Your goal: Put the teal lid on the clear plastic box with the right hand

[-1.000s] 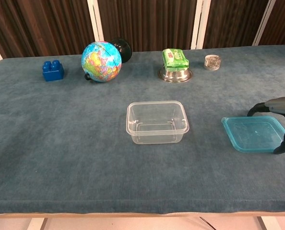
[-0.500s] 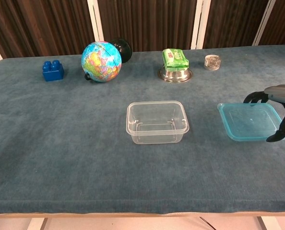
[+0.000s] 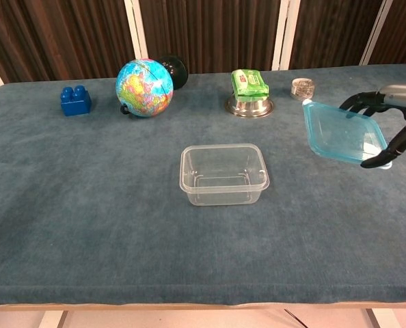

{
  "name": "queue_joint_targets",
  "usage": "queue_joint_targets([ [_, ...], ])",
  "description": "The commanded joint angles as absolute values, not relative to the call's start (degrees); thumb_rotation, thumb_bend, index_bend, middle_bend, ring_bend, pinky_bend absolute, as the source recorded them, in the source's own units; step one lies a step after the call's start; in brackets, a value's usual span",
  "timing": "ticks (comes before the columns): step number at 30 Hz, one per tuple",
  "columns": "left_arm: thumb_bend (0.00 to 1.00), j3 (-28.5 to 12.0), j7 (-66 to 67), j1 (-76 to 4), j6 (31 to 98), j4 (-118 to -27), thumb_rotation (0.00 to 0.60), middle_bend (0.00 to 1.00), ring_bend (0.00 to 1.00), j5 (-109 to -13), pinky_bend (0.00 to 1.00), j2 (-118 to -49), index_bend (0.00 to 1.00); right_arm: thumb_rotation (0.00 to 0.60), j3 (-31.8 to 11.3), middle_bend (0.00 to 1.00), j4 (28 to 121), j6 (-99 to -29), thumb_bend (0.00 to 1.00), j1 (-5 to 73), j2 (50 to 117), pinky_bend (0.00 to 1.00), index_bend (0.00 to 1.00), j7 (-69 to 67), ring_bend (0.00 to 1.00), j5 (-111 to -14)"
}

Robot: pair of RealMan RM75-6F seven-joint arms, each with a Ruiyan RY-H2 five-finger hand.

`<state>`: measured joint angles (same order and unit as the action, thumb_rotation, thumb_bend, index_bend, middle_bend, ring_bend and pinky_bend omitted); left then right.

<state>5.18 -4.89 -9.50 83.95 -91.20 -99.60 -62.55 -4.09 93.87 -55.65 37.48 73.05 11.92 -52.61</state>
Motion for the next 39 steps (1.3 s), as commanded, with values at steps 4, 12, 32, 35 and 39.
queue_joint_targets([
  [4,0.39,5.0,-5.0,-9.9,83.4,-91.3,0.600,0.00,0.00,-99.5,0.00,-62.7,0.00,0.600,-9.1,0.43,103.3,-56.3,0.05,38.5,72.3,0.10,0.79,11.8,0.19,-48.1],
  [12,0.39,4.9,-5.1,-10.2,83.1,-91.3,0.600,0.00,0.00,-99.3,0.00,-62.7,0.00,0.600,-12.0,0.43,108.6,-60.7,0.05,45.4,79.0,0.11,0.79,23.1,0.20,-35.7],
  [32,0.39,5.1,-5.3,-9.9,83.4,-91.1,0.600,0.00,0.00,-99.2,0.00,-62.5,0.00,0.600,-11.5,0.43,104.0,-68.7,0.05,50.9,90.6,0.10,0.78,36.2,0.20,-30.7],
  [35,0.39,5.0,-5.3,-9.9,83.3,-91.1,0.600,0.00,0.00,-99.1,0.00,-62.5,0.00,0.600,-11.5,0.43,102.9,-68.3,0.05,51.0,91.3,0.10,0.78,36.2,0.20,-31.1],
  [39,0.39,5.0,-5.2,-10.0,83.1,-91.1,0.600,0.00,0.00,-99.0,0.00,-62.5,0.00,0.600,-11.7,0.43,102.3,-68.0,0.05,51.1,92.2,0.10,0.78,36.3,0.20,-31.6],
])
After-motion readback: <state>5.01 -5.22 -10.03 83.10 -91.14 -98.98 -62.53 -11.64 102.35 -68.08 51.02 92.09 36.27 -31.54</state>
